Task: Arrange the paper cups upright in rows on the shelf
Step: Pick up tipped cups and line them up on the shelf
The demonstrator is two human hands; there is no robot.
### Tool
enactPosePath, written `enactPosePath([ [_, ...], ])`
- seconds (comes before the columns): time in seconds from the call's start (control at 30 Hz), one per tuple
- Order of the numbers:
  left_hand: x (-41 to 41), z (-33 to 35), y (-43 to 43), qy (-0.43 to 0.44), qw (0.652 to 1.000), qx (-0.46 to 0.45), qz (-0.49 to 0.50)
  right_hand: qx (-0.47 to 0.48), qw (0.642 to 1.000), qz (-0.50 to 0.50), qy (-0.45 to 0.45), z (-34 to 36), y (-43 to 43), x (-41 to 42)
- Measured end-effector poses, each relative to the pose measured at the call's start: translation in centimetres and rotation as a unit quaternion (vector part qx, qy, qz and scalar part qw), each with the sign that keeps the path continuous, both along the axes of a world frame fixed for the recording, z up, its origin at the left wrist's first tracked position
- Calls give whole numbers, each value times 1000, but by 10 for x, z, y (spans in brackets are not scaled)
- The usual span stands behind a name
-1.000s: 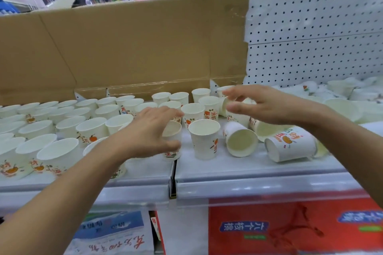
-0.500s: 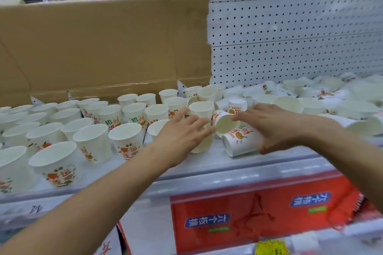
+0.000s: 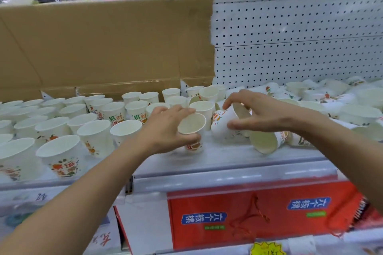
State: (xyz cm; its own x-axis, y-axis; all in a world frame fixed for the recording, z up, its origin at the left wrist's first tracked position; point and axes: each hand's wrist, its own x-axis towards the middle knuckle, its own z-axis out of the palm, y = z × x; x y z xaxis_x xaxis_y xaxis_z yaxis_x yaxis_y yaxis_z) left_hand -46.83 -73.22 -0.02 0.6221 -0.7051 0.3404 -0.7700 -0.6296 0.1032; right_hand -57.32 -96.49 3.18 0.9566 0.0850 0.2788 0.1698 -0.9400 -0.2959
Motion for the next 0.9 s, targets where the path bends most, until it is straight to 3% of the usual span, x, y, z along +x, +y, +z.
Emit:
enactPosePath([
  [0.17, 15, 9, 8, 87, 995, 55, -15, -80, 991, 8, 104, 12, 15, 19],
  [0.3, 15, 17, 10, 93, 992, 80, -33, -89, 986, 20, 138, 11, 24, 26],
  [0.73, 7, 28, 41, 93, 980, 128, -119, -41, 991, 56, 117, 3, 27, 20],
  [0.83, 25, 47, 40, 141, 982, 66, -104, 29, 997, 24, 68, 18, 20, 38],
  [0.9, 49, 59, 32, 137, 987, 21, -84, 7, 999, 6, 37, 25, 16, 56],
])
